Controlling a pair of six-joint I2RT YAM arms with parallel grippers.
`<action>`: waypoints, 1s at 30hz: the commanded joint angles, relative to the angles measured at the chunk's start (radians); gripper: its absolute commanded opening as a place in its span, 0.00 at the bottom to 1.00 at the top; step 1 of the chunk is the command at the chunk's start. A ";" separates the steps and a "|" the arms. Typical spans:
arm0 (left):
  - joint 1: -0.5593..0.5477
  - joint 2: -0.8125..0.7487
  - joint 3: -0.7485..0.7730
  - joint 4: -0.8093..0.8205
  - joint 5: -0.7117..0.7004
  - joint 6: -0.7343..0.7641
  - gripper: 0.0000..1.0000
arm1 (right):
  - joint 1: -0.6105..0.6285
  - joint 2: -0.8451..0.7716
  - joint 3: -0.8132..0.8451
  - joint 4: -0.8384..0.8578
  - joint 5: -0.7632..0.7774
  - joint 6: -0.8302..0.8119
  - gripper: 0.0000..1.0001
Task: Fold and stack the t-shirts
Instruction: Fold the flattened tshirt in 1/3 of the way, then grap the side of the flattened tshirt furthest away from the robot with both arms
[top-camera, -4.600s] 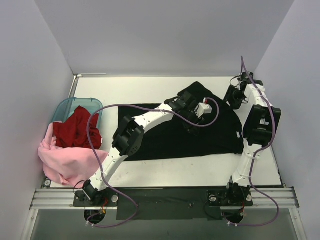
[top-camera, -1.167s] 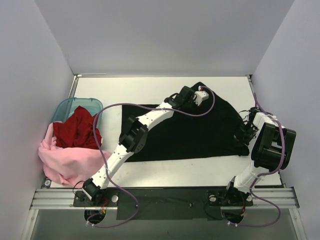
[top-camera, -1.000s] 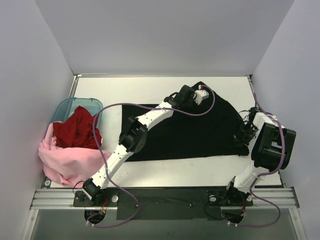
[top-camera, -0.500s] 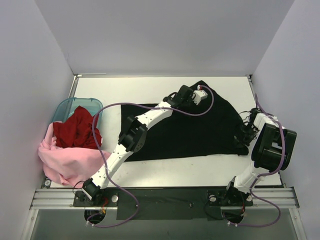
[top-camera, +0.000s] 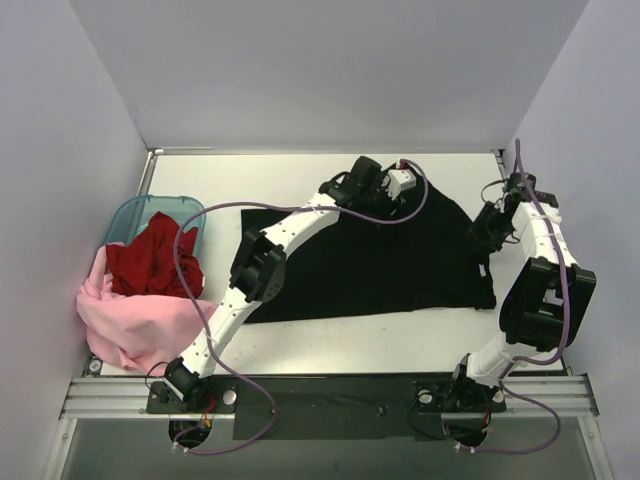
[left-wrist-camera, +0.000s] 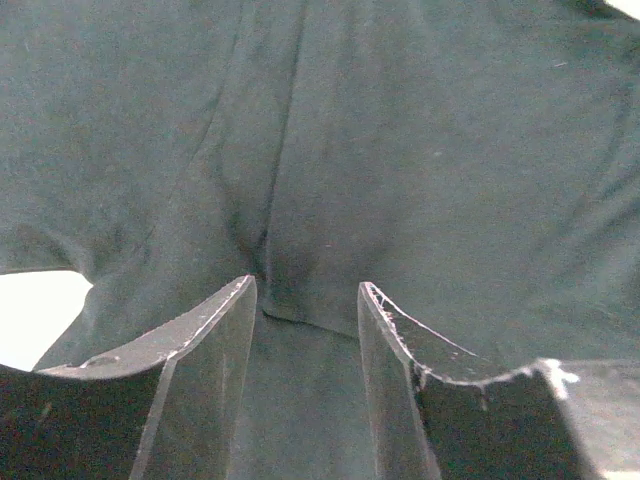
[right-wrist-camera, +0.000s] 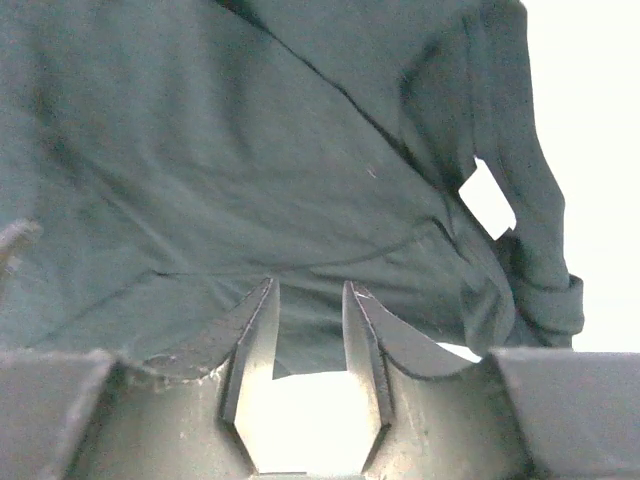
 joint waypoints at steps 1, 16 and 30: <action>0.034 -0.204 0.014 -0.056 0.129 0.021 0.56 | 0.016 0.011 0.199 -0.038 -0.113 -0.051 0.35; 0.537 -0.464 -0.378 -0.280 0.048 0.171 0.60 | 0.094 0.797 1.137 0.206 -0.150 0.244 0.59; 0.704 -0.339 -0.313 -0.447 -0.012 0.303 0.62 | 0.207 1.047 1.196 0.355 -0.038 0.493 0.60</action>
